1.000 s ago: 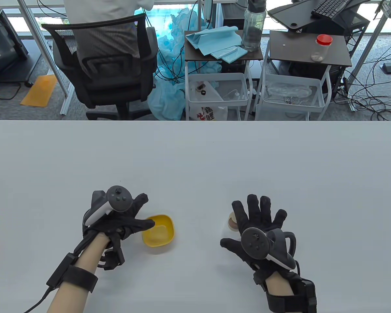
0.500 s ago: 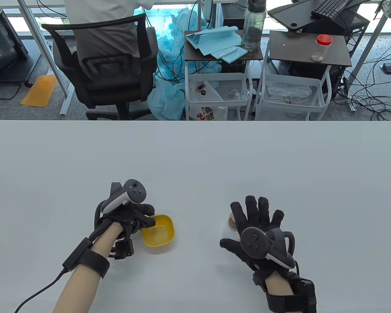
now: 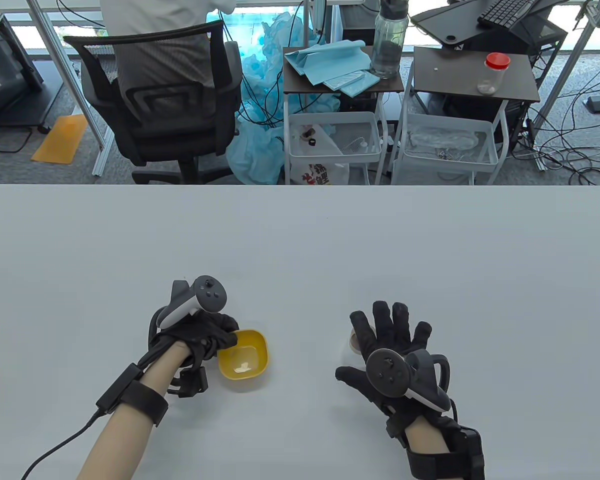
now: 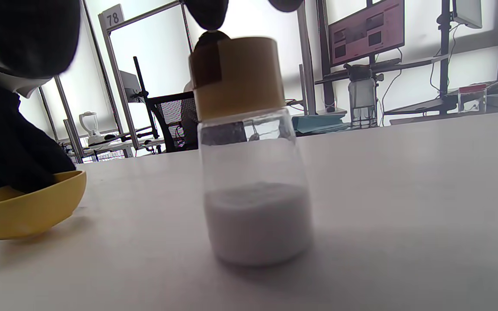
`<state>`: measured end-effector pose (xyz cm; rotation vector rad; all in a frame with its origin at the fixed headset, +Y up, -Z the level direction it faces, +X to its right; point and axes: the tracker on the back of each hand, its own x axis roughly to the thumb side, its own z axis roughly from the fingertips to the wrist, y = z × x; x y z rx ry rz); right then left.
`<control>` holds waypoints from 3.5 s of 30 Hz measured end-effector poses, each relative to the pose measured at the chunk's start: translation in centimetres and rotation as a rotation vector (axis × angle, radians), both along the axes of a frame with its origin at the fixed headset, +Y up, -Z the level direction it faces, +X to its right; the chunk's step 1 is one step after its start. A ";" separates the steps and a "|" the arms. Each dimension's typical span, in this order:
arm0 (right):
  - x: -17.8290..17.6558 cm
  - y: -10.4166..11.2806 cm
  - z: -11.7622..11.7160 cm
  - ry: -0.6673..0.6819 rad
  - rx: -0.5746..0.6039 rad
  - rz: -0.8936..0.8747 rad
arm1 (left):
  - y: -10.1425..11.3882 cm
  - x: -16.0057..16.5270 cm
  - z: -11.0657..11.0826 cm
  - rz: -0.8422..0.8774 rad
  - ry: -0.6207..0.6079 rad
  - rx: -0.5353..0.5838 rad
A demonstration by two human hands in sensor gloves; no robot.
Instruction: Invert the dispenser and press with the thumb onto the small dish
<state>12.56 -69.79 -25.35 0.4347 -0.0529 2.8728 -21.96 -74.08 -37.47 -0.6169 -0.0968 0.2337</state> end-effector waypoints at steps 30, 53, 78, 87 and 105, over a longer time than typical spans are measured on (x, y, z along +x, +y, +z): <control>0.4 0.2 0.3 0.011 0.009 -0.040 | -0.8 10.9 5.2 -0.023 -0.269 -0.041; 0.6 0.2 0.3 0.000 0.019 -0.043 | 5.7 4.2 5.7 0.070 -0.118 0.137; 1.2 0.2 0.3 -0.072 0.074 -0.035 | 5.1 -7.8 9.4 -0.035 0.073 0.401; 1.2 -0.3 0.1 -0.090 0.075 -0.024 | 1.9 -8.2 9.1 -0.148 0.080 0.372; 2.8 -4.2 -2.4 -0.211 -0.102 -0.177 | 1.3 -7.6 9.5 -0.100 0.031 0.344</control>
